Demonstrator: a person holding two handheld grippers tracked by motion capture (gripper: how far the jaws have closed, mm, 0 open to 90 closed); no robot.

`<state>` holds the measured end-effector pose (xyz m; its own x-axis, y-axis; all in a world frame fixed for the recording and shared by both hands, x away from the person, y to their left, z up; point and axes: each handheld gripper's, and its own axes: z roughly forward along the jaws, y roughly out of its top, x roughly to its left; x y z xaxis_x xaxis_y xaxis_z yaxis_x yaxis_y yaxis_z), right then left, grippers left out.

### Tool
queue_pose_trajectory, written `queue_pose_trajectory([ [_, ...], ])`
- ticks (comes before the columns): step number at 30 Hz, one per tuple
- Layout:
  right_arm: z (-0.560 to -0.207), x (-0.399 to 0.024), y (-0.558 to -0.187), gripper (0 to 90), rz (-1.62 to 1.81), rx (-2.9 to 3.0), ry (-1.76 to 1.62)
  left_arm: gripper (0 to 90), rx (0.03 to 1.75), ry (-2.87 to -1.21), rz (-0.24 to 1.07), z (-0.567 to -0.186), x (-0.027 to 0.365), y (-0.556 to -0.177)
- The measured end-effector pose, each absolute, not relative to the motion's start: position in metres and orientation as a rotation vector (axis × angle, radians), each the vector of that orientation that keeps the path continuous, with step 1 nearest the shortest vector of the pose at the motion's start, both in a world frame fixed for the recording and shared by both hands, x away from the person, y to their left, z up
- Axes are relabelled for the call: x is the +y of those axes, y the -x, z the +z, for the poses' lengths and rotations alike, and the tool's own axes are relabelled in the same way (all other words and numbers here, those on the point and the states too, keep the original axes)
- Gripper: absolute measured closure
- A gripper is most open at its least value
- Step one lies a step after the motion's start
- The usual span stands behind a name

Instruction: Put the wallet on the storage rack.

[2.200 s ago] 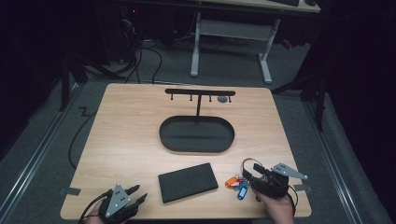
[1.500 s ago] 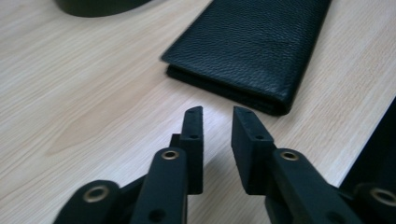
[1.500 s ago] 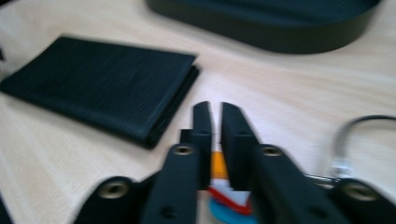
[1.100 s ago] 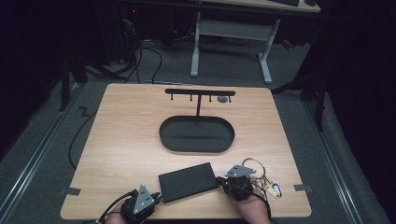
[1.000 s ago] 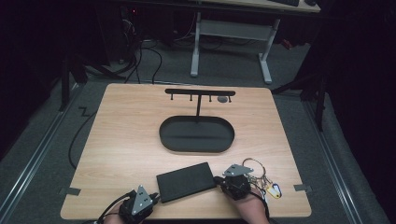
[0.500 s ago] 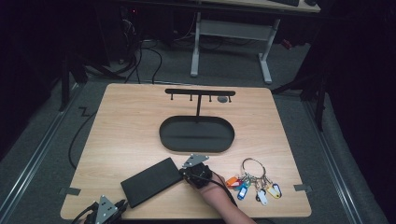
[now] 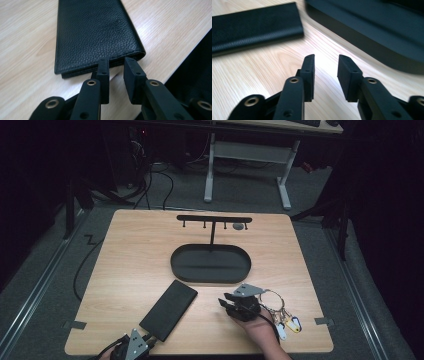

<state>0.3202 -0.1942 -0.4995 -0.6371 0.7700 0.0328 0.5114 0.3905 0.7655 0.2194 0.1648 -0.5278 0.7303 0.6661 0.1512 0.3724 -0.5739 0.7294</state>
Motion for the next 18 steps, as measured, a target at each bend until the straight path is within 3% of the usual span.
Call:
queue_pose_trajectory([
  [3, -0.498, -0.207, -0.314, 62.2, 1.109, 2.302, -1.136, 71.3, 0.749, -2.248, 0.538, -0.527, 0.165, -0.218],
  [6, -0.496, -0.241, -0.297, 47.8, 1.2, 2.231, -1.113, 66.1, 0.737, -2.229, 0.55, -0.523, 0.179, -0.213],
  [8, -0.497, -0.247, -0.294, 45.2, 1.203, 2.217, -1.124, 64.7, 0.749, -2.206, 0.564, -0.521, 0.185, -0.213],
  [9, -0.5, -0.264, -0.284, 42.5, 1.215, 2.152, -1.162, 59.2, 0.762, -2.191, 0.577, -0.519, 0.189, -0.214],
  [13, -0.504, -0.28, -0.274, 40.6, 1.318, 2.055, -1.199, 47.5, 0.815, -2.116, 0.581, -0.513, 0.192, -0.232],
  [18, -0.504, -0.278, -0.275, 40.1, 1.283, 2.06, -1.155, 47.7, 0.75, -2.133, 0.577, -0.498, 0.168, -0.259],
])
